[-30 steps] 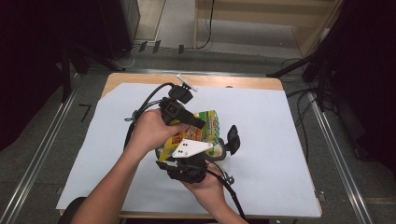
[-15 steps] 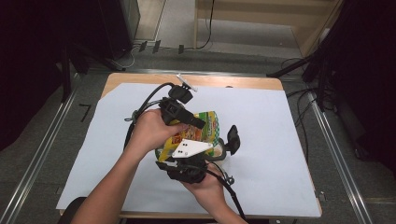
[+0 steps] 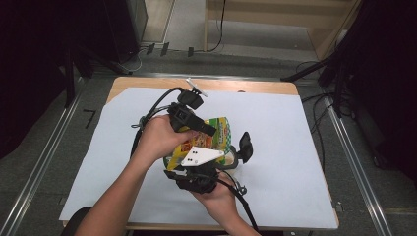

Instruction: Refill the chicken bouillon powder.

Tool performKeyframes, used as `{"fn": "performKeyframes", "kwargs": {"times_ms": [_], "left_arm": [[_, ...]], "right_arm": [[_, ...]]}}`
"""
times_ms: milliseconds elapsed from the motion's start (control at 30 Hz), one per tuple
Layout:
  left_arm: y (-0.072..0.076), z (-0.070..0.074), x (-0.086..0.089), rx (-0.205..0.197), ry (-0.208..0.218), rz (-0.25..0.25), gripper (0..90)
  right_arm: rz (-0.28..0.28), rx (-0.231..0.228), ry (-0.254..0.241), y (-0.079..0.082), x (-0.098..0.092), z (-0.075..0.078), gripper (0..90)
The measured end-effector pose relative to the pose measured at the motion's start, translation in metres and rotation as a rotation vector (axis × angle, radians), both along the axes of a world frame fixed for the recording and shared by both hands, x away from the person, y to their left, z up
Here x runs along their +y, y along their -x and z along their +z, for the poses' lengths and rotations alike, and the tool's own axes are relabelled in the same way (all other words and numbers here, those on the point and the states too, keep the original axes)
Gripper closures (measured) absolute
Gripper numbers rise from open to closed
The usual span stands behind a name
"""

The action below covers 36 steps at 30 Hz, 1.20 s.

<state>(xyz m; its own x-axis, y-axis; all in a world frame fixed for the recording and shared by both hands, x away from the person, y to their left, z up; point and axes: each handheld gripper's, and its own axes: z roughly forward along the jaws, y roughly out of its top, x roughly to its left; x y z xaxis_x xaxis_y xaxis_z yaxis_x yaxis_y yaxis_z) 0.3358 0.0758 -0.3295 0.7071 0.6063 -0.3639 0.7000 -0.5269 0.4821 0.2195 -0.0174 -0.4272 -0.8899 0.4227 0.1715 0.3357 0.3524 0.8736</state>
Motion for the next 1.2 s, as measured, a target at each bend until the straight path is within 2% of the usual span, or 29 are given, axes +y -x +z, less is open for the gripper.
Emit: {"fn": "performKeyframes", "kwargs": {"times_ms": [367, 433, 600, 867, 1067, 1200], "left_arm": [[0.0004, 0.0003, -0.0001, -0.003, 0.001, 0.002, 71.1], [0.0024, 0.0015, -0.0013, -0.016, -0.007, 0.000, 71.0], [0.0033, 0.0016, -0.0017, -0.013, -0.009, -0.003, 71.2], [0.0066, 0.0026, -0.0045, -0.023, -0.020, -0.010, 71.2], [0.0045, 0.0026, -0.0024, -0.025, -0.009, -0.001, 71.2], [0.0074, 0.0058, -0.0031, -0.052, -0.016, 0.002, 71.0]], "right_arm": [[0.001, -0.001, -0.001, 0.0002, 0.0000, 0.0005, 72.3], [0.000, -0.007, -0.002, 0.0005, 0.0000, 0.0000, 72.4], [-0.004, -0.031, 0.007, 0.0012, 0.0011, -0.0027, 72.1], [-0.009, -0.019, -0.001, 0.0000, 0.0010, -0.0065, 70.8], [-0.011, -0.022, -0.013, 0.0004, 0.0015, -0.0051, 70.5], [-0.008, -0.018, -0.025, 0.0010, 0.0014, -0.0036, 70.5]]}}
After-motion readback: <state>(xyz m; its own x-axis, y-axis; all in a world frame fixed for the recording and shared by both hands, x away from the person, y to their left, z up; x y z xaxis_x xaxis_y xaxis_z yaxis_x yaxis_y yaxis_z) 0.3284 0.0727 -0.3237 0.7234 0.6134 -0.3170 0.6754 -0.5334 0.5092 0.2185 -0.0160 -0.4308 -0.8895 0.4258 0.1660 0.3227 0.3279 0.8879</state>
